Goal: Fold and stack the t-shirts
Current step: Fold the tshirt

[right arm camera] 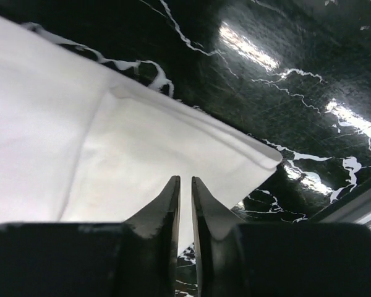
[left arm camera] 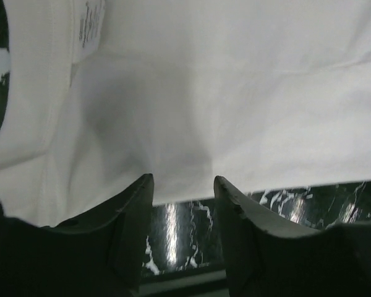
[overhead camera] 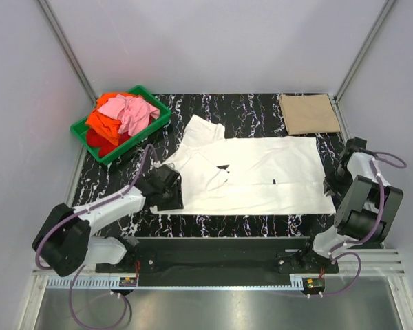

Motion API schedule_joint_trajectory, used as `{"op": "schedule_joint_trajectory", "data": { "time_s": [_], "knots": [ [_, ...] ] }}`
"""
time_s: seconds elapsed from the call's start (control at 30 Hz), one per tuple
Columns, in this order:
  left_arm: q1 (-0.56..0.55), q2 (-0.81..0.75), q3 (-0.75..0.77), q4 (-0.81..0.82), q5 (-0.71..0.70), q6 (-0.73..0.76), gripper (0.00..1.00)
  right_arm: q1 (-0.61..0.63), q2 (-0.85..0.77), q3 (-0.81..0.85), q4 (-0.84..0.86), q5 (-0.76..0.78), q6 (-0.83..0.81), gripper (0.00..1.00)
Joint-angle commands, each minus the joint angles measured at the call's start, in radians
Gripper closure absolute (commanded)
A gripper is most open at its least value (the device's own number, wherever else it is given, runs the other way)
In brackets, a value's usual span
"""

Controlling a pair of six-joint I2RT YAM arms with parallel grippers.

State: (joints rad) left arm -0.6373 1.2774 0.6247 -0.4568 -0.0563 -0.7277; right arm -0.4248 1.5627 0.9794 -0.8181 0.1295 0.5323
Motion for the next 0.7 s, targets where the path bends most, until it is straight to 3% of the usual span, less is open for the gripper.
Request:
{"op": "schedule_joint_trajectory", "data": {
  "time_s": [0.0,0.13,0.27,0.53,0.67],
  "knots": [
    [0.002,-0.070,0.175,-0.112,-0.011,0.103,0.48,-0.003,-0.091,0.126,-0.032,-0.060,-0.054,0.79],
    [0.106,0.049,0.478,-0.152,0.002,0.341,0.41,-0.002,-0.093,0.218,0.023,-0.235,-0.106,0.73],
    [0.218,0.312,0.816,-0.155,0.153,0.505,0.40,-0.002,-0.027,0.286,0.128,-0.370,-0.147,0.69],
    [0.290,0.874,1.424,-0.247,0.107,0.677,0.41,-0.002,0.184,0.429,0.240,-0.452,-0.195,0.68],
    [0.323,1.065,1.605,-0.279,0.115,0.671,0.42,-0.002,0.276,0.485,0.280,-0.484,-0.207,0.67]
  ]
}}
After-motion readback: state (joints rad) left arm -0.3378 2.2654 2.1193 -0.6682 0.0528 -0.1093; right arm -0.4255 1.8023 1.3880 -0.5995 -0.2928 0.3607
